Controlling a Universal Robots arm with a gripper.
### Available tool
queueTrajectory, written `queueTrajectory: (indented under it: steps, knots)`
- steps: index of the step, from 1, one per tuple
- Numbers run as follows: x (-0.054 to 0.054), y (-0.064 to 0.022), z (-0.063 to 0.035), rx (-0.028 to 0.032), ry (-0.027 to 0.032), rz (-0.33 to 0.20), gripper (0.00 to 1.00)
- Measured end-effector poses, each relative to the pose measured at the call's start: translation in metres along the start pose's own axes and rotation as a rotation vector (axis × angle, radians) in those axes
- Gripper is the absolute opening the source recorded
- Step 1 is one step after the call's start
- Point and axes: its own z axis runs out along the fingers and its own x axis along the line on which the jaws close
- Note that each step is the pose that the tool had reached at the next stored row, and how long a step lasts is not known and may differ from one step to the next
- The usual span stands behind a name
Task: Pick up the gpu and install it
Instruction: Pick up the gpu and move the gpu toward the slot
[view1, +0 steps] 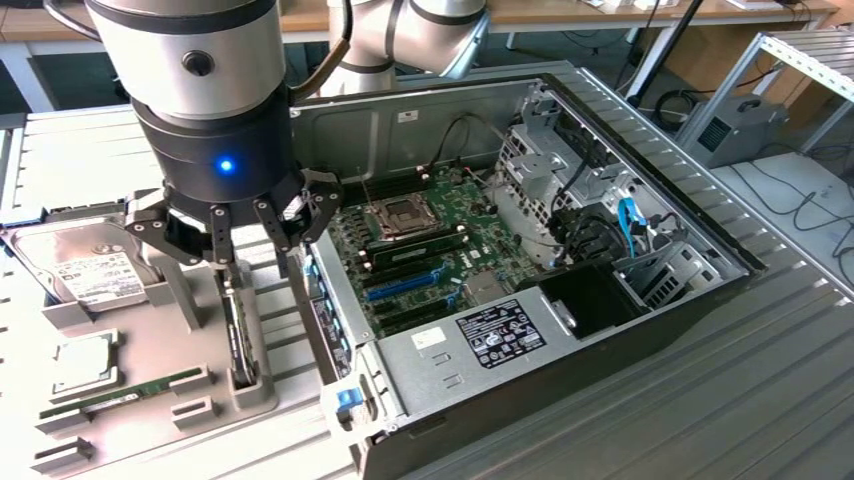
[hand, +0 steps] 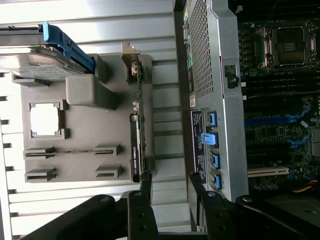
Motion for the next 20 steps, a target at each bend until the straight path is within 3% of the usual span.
queueTrajectory:
  steps: [8, 20]
  knots:
    - [0.001, -0.0002, 0.0044, 0.0000, 0.0000, 0.000, 0.42]
    - [0.012, -0.0013, 0.0110, -0.0001, 0.0000, 0.000, 0.42]
